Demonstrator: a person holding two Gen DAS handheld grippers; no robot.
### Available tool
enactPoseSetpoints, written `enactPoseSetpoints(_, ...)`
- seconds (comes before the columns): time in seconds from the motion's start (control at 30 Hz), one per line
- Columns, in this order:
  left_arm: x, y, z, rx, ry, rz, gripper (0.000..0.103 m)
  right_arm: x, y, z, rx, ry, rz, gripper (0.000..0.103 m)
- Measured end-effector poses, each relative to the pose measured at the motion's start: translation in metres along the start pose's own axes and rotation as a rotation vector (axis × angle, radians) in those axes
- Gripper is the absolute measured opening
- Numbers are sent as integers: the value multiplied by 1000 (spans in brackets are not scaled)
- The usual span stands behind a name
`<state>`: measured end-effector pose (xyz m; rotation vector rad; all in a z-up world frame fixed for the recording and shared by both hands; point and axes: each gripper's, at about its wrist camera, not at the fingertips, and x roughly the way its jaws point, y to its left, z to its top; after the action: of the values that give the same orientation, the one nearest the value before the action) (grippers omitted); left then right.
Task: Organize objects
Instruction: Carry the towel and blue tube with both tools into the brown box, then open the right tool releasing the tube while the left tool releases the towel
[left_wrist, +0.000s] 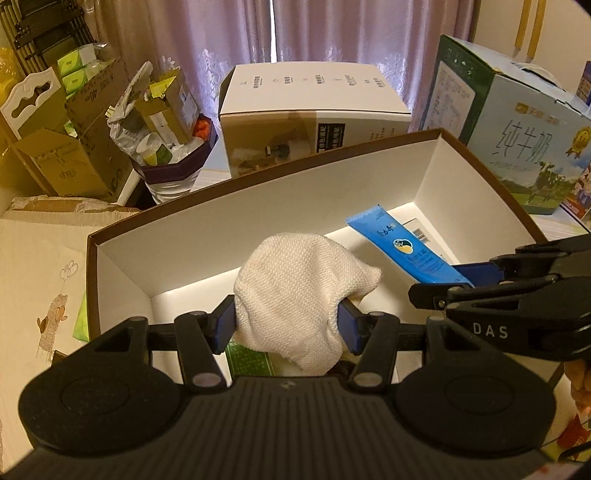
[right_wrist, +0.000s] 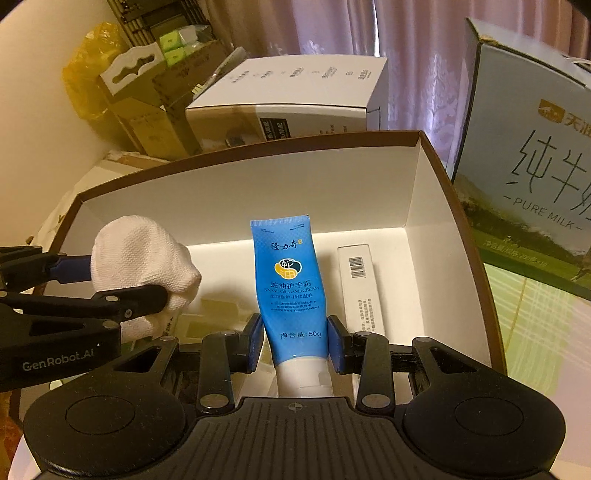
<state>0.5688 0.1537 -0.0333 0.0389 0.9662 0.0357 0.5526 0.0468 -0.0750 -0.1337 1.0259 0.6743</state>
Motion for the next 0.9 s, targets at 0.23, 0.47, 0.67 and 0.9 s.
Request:
enactPoseSetpoints(0.23, 7, 2, -1, -5, 15, 1, 53, 9, 2, 6, -2, -13, -7, 33)
enactPoseSetpoints(0.47, 11, 3, -3, -6, 23, 7, 53, 8, -3, 4, 11, -37, -7, 42)
enactPoseSetpoints(0.67, 13, 4, -1, -5, 22, 8, 53, 2, -5, 4, 0, -36, 3, 42)
enactPoseSetpoints(0.9, 14, 4, 3, -21, 0, 24, 64, -1, -3, 5, 0, -41, 4, 43)
